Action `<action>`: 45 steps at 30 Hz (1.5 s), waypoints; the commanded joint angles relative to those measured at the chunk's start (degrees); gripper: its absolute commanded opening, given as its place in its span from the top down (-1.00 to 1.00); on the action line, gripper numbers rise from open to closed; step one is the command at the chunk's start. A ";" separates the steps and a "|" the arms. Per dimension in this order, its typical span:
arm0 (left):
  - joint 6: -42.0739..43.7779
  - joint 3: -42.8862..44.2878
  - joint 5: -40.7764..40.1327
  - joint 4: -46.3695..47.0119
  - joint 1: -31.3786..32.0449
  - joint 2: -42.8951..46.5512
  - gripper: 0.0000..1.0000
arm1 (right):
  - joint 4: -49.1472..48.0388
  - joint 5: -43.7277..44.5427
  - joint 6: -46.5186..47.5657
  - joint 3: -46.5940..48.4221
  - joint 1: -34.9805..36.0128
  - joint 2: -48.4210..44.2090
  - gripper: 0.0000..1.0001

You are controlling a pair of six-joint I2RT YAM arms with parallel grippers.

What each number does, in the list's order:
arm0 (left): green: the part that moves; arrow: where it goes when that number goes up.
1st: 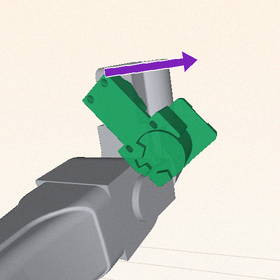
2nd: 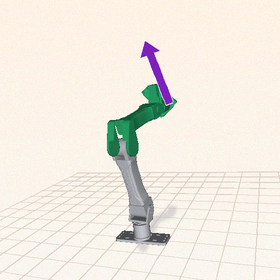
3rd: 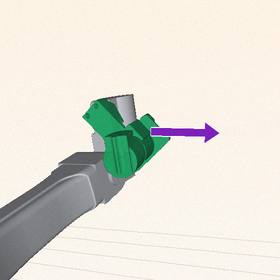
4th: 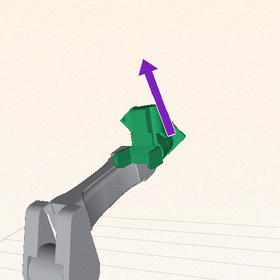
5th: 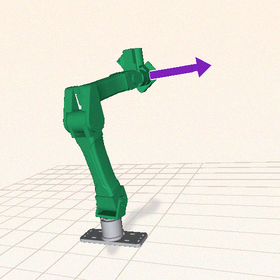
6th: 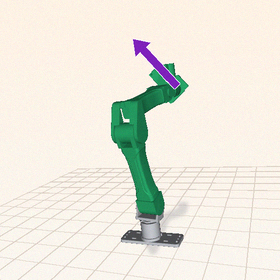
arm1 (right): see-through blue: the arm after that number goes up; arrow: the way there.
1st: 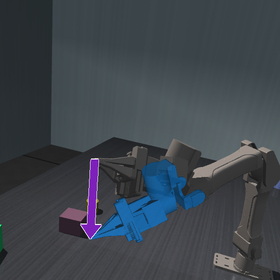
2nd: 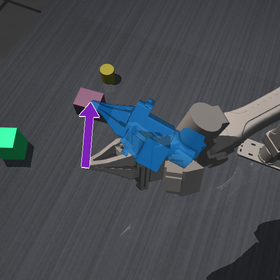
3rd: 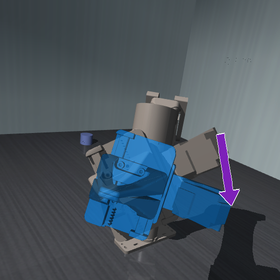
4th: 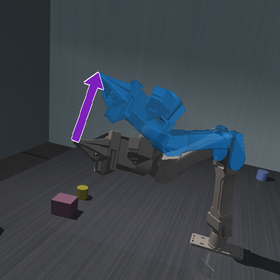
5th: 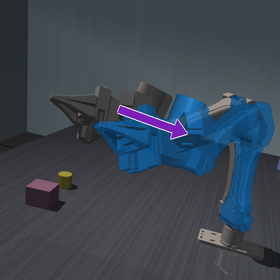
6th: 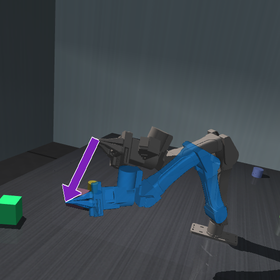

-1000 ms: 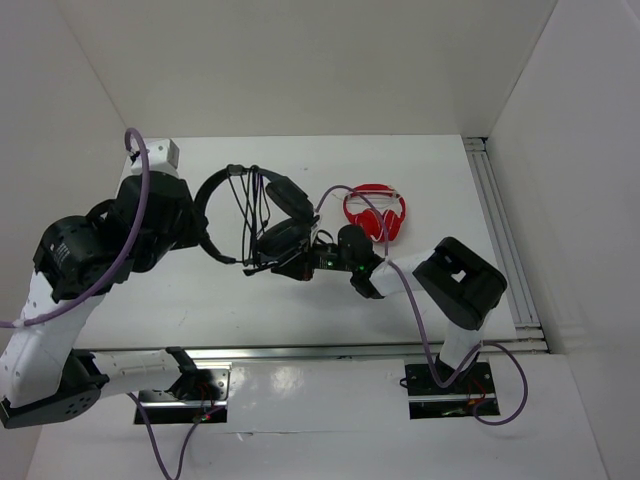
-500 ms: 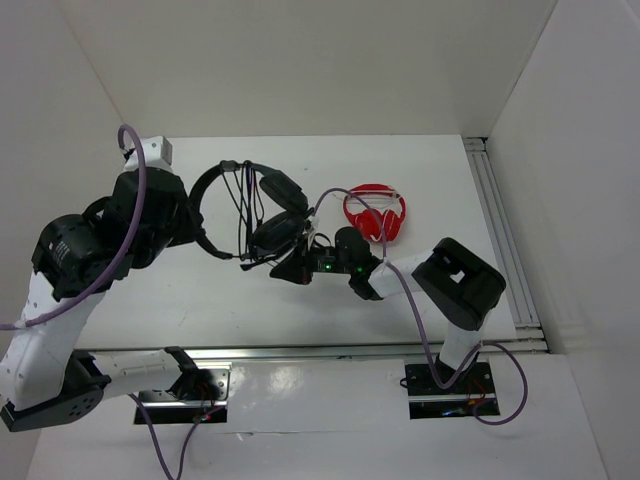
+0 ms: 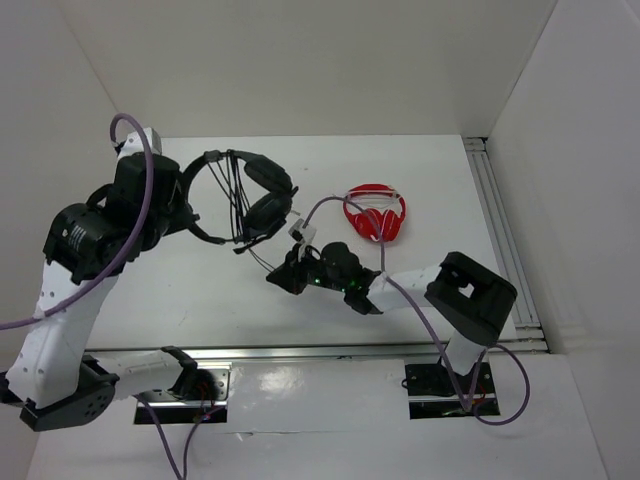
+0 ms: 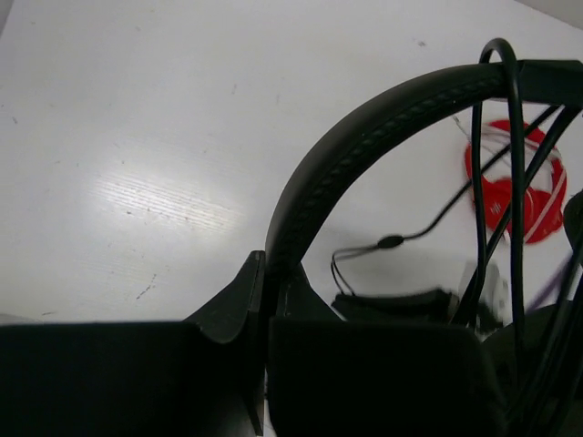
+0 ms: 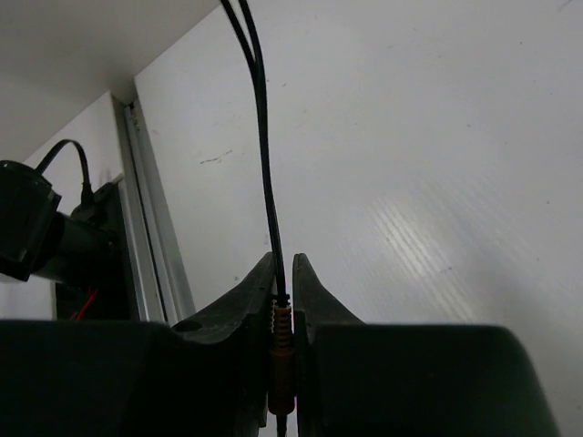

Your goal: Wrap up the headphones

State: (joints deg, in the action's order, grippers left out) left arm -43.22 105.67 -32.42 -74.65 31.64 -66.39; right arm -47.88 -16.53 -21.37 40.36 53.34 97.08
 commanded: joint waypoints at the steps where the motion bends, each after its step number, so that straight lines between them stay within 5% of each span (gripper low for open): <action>1: 1.91 1.20 5.85 10.12 -8.74 -3.73 1.00 | 7.87 19.49 1.85 0.50 6.32 -4.79 1.00; 6: 3.50 5.07 11.32 12.60 -19.23 -12.26 1.00 | 16.66 34.80 1.33 1.82 15.03 -7.78 1.00; 9: 2.27 5.07 6.60 13.30 -20.30 -13.68 1.00 | 23.05 39.36 2.46 5.77 18.89 -8.31 1.00; 17: -0.37 -7.30 2.97 16.82 -24.68 -15.69 1.00 | 36.89 35.88 6.33 22.38 28.21 -8.31 1.00; 26: 3.48 -20.92 3.41 22.00 -25.22 -14.56 1.00 | 51.90 46.23 15.64 35.83 32.09 -8.84 1.00; 33: 13.15 -32.62 5.28 28.24 -14.79 -11.66 1.00 | 68.08 44.32 29.97 45.59 27.53 -6.99 1.00; 38: 15.54 -37.28 -2.64 28.25 -4.32 -11.13 1.00 | 69.33 43.78 35.42 44.29 22.52 -9.53 1.00; 45: 16.06 -41.06 -3.26 27.63 4.74 -2.98 1.00 | 68.27 39.75 39.63 39.98 15.92 -13.13 1.00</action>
State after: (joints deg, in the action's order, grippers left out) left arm -28.58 64.90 -32.38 -48.80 33.71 -75.81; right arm 21.23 23.20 14.44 81.28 71.61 87.35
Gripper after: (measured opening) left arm 0.096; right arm 0.159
